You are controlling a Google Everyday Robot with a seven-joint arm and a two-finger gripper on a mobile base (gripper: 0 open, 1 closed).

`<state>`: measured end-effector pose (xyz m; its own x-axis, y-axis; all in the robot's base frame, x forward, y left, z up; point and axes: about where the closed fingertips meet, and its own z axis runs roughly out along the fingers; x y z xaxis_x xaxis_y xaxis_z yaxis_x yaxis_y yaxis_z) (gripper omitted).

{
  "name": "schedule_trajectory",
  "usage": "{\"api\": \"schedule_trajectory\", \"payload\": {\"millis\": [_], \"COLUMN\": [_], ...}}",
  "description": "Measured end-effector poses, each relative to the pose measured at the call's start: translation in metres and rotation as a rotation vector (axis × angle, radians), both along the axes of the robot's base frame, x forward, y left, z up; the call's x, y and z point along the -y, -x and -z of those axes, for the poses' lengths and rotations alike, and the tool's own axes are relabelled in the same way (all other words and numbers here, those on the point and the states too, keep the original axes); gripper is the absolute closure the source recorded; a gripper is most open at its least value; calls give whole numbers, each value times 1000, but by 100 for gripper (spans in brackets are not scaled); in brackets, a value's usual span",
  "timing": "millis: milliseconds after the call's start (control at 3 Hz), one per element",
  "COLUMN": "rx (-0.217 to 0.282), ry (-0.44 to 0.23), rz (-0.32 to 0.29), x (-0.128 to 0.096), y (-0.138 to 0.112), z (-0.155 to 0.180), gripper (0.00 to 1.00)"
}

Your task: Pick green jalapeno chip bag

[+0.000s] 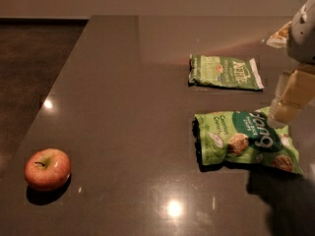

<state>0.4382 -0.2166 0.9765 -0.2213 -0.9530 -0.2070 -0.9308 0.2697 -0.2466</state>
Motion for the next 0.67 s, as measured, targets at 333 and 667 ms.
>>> {"api": "schedule_trajectory", "payload": {"millis": [333, 667], "rx": [0, 29], "ry": [0, -18], "rz": [0, 14], "x": [0, -1], "y": [0, -33], "z": [0, 2], "gripper": [0, 0]}}
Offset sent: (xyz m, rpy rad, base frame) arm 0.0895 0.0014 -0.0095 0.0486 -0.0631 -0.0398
